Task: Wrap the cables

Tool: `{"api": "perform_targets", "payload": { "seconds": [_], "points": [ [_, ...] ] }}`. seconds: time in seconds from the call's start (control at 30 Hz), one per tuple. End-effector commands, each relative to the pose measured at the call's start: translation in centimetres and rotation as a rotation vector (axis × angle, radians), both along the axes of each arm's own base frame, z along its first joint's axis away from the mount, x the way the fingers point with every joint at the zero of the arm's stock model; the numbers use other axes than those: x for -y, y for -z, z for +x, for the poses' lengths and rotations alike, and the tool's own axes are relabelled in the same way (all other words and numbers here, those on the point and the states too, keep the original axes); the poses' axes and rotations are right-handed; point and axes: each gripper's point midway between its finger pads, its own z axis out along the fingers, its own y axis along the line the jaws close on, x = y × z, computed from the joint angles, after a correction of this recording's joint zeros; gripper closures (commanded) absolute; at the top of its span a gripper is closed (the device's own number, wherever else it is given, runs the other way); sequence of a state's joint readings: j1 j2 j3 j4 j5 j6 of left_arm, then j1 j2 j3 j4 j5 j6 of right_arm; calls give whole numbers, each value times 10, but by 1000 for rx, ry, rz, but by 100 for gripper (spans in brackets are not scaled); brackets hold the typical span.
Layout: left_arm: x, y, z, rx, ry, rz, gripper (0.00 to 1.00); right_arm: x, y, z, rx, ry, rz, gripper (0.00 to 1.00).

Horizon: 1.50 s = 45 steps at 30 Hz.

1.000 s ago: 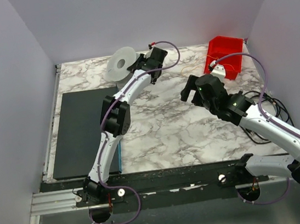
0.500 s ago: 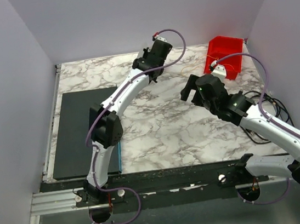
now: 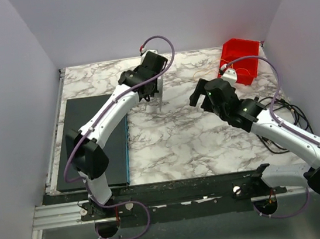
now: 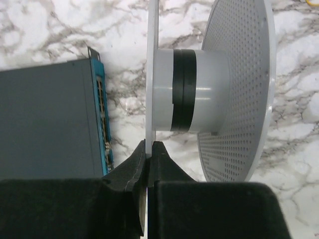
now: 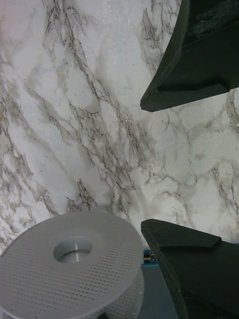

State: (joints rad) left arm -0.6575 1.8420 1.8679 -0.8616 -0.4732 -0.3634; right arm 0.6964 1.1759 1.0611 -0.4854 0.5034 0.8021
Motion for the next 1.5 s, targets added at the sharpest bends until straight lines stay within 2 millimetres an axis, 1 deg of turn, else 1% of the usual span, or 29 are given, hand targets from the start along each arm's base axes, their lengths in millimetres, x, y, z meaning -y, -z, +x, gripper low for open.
{"api": "perform_targets", "payload": {
  "seconds": [0.0, 0.13, 0.2, 0.33, 0.47, 0.77, 0.87, 0.93, 1.03, 1.07, 1.2, 1.4, 1.47],
  "points": [
    [9, -9, -35, 2, -48, -195, 100, -6, 8, 7, -7, -10, -3, 0],
    [5, 2, -60, 9, -133, -192, 100, -10, 16, 9, -27, -14, -8, 0],
    [8, 11, -72, 6, -151, -209, 100, -10, 19, 10, -33, -11, -10, 0],
    [11, 20, -90, 15, -169, -226, 100, -7, 26, 9, -41, 2, -20, 0],
    [10, 30, -97, 20, -191, -209, 100, -5, 31, 6, -50, 2, -23, 0],
    [12, 38, -103, 39, -193, -205, 99, -5, 37, 3, -65, -12, -35, 0],
    [11, 41, -105, 40, -193, -205, 92, -4, 38, 3, -65, -13, -40, 0],
    [11, 41, -106, 42, -191, -206, 85, -4, 37, 3, -63, -14, -42, 0],
    [9, 41, -107, 48, -193, -205, 80, -4, 34, 4, -58, -12, -42, 0],
    [8, 42, -108, 48, -194, -204, 75, -3, 33, 4, -55, -11, -43, 0],
    [7, 41, -109, 56, -189, -212, 66, -4, 28, 7, -45, -11, -46, 0],
    [6, 31, -108, 79, -172, -218, 52, -7, 8, 19, -19, 16, -56, 0],
    [6, 26, -108, 91, -162, -226, 50, -4, 0, 26, -7, 39, -88, 0]
  ]
}}
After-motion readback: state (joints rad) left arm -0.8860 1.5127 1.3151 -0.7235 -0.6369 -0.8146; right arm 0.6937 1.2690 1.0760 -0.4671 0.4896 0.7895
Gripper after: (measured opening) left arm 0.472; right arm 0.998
